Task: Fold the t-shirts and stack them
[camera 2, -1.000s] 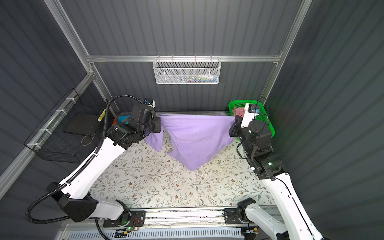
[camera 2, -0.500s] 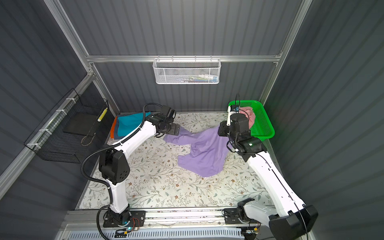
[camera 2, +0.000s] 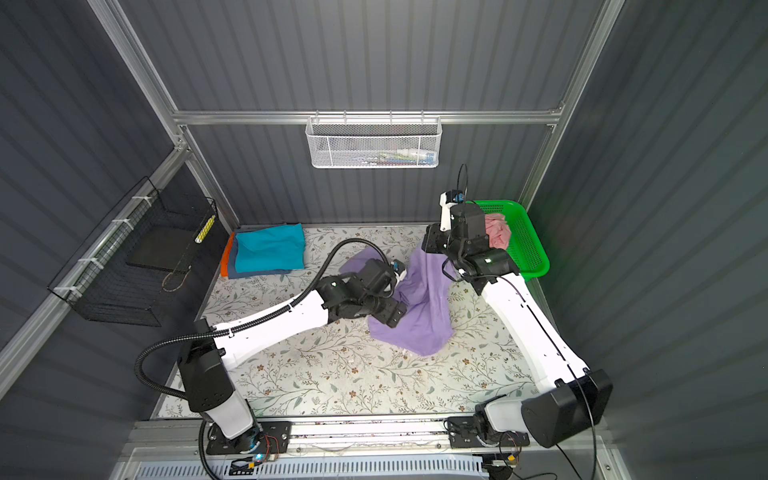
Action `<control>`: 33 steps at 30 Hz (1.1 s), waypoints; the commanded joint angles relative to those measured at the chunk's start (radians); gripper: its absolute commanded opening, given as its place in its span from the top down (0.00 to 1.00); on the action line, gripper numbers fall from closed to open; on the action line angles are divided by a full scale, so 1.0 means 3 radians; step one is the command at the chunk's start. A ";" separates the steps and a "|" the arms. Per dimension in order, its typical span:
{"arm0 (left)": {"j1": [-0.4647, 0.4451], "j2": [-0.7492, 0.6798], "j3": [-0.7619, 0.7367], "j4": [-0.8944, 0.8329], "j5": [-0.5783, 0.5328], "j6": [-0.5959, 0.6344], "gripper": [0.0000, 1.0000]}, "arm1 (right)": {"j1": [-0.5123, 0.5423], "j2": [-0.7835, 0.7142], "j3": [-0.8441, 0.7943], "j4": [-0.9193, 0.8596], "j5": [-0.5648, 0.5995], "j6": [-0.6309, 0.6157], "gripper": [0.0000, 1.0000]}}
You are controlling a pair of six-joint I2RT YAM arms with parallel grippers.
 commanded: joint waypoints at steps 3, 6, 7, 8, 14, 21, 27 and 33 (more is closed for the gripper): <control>-0.0149 0.0478 0.0127 0.0290 -0.0063 -0.0095 0.01 | -0.0005 0.0162 0.0272 0.0010 -0.0263 0.0156 1.00; -0.0313 0.0628 0.0213 0.0379 -0.0275 -0.0061 0.00 | -0.0005 0.0242 0.0317 0.0058 -0.0448 0.0277 1.00; -0.0349 0.0627 0.0220 0.0426 -0.0340 -0.0055 0.00 | -0.0004 0.0262 0.0323 0.0082 -0.0487 0.0310 1.00; -0.0393 0.0631 0.0212 0.0517 -0.0423 -0.0033 0.00 | -0.0004 0.0282 0.0329 0.0088 -0.0522 0.0348 1.00; -0.0509 0.1145 0.0632 0.0522 -0.0830 -0.0043 0.00 | -0.0004 0.0398 0.0339 0.0249 -0.0704 0.0535 1.00; -0.0592 0.1765 0.1166 0.0222 -0.1013 -0.0017 0.00 | -0.0004 0.0436 0.0249 0.0340 -0.0751 0.0637 1.00; -0.0592 0.2227 0.1544 -0.0193 -0.1164 -0.0102 0.17 | -0.0004 0.0445 0.0239 0.0393 -0.0772 0.0657 1.00; -0.0587 0.2109 0.1477 -0.0191 -0.1188 -0.0188 1.00 | -0.0007 0.0433 0.0218 0.0398 -0.0747 0.0613 1.00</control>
